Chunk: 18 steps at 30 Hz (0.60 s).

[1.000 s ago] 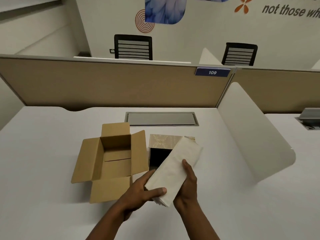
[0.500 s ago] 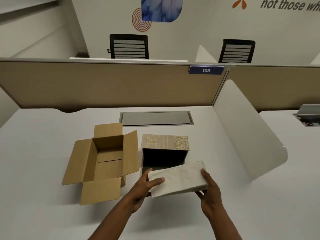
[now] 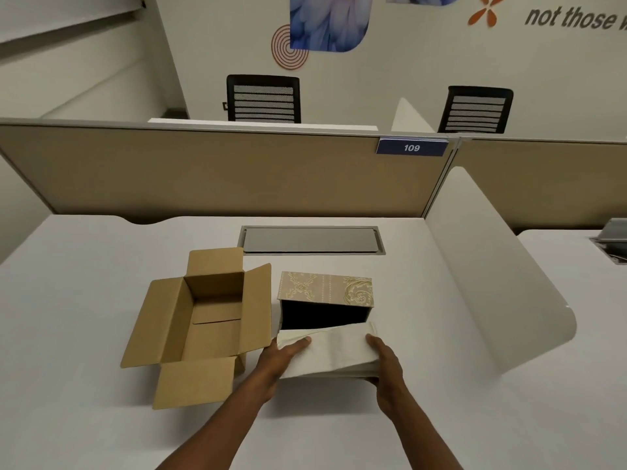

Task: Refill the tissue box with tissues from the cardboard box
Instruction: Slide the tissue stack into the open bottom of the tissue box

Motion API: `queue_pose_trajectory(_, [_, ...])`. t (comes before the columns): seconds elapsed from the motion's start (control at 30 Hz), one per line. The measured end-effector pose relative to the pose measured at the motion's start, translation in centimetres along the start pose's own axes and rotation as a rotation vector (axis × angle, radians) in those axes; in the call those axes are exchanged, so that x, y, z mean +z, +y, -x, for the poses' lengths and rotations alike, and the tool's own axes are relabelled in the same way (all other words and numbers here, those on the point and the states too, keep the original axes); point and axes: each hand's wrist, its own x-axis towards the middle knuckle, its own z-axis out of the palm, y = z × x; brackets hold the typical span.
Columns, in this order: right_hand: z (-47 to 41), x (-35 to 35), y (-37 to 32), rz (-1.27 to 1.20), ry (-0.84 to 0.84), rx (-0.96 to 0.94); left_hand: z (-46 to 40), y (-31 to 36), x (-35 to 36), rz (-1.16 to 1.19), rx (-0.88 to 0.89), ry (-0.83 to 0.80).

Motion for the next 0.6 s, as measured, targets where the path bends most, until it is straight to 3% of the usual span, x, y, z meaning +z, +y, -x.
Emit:
queue_pose_trajectory(0.27, [-2.2, 1.5, 0.9, 0.073, -0.007, -0.013, -2.0, 0.1, -0.3, -0.101, -0.078, 0.114])
queue_pose_trajectory(0.47, [-1.9, 1.9, 1.4, 0.359, -0.019, -0.112, -3.1, 1.3, 0.8, -0.367, -0.121, 0.289])
queue_pose_trajectory(0.6, [-1.6, 1.4, 1.1, 0.501, 0.048, -0.146, -3.2, 1.6, 1.5, -0.333, -0.091, 0.361])
